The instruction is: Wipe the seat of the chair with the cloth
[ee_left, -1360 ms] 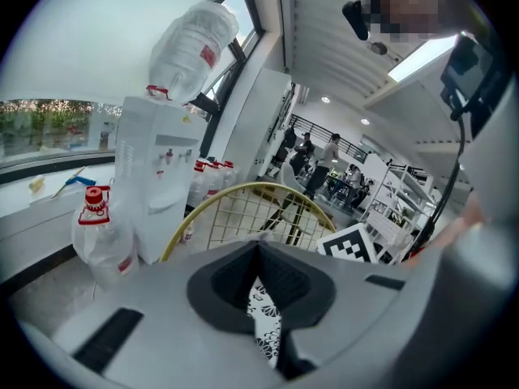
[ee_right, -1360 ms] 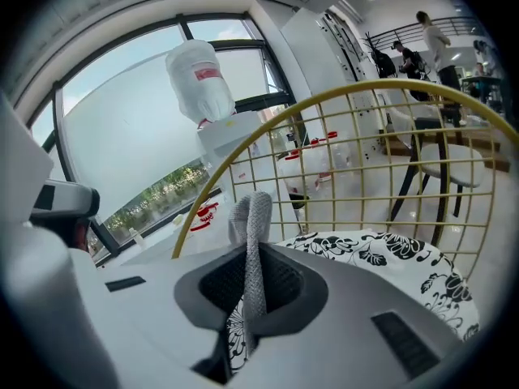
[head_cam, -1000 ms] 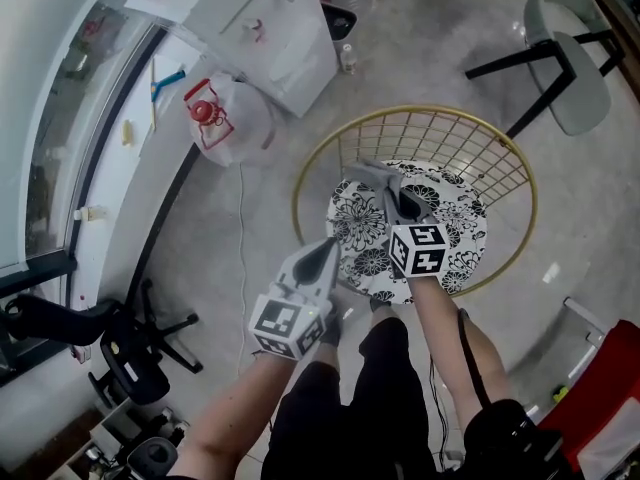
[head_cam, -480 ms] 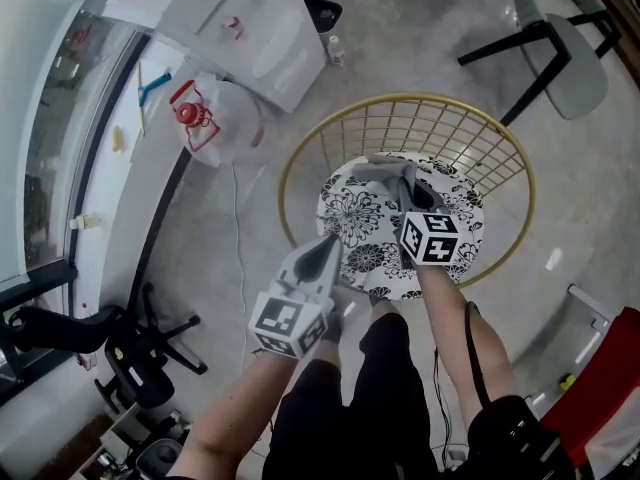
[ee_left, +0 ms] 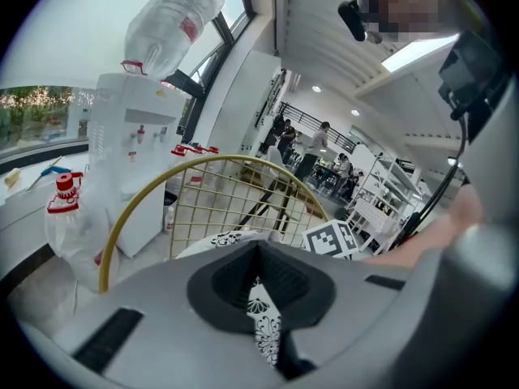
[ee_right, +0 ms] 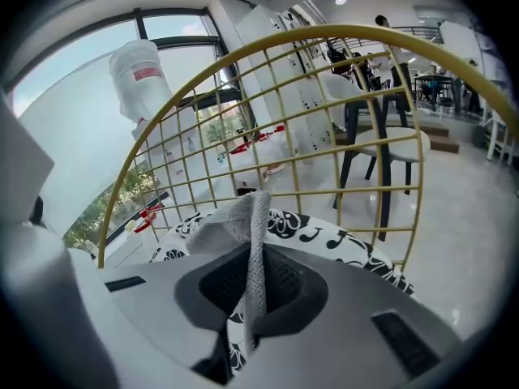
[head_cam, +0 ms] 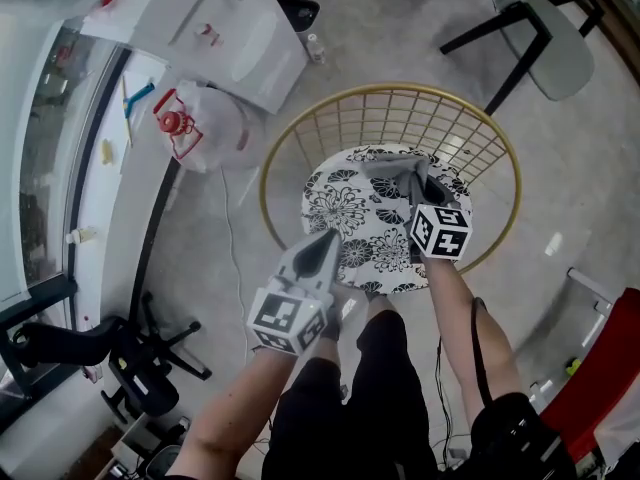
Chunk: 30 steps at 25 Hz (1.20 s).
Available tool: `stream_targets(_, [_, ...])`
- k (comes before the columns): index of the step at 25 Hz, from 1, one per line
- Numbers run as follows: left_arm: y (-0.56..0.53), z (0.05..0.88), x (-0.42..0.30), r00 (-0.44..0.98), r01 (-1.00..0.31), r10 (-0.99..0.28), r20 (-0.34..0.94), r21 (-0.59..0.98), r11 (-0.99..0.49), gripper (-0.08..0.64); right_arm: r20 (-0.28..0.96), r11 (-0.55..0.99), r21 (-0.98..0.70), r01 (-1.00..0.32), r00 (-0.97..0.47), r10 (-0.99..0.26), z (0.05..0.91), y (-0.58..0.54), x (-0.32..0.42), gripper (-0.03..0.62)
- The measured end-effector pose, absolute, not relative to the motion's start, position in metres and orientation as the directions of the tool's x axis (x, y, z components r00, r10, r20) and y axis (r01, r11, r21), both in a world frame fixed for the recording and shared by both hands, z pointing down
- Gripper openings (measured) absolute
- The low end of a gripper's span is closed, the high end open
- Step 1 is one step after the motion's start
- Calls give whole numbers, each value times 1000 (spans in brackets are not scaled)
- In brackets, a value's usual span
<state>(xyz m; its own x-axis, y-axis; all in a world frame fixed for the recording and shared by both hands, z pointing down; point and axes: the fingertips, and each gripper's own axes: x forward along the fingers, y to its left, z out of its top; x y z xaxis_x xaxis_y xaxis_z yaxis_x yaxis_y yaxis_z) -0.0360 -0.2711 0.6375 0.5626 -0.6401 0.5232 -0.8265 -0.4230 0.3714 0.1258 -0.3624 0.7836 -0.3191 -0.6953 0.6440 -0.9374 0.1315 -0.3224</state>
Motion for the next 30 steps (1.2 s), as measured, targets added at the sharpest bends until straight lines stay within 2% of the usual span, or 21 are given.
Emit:
stream_targets(13, [-264, 633, -8, 603, -797, -602, 524, 367, -479, 6, 691, -27, -246, -969, -156, -706, 787, -339, 211, 23])
stream_targets(30, [-245, 614, -9, 618, -785, -597, 512, 353, -510, 6, 683, -67, -154, -986, -58, -728, 750, -285, 254, 23])
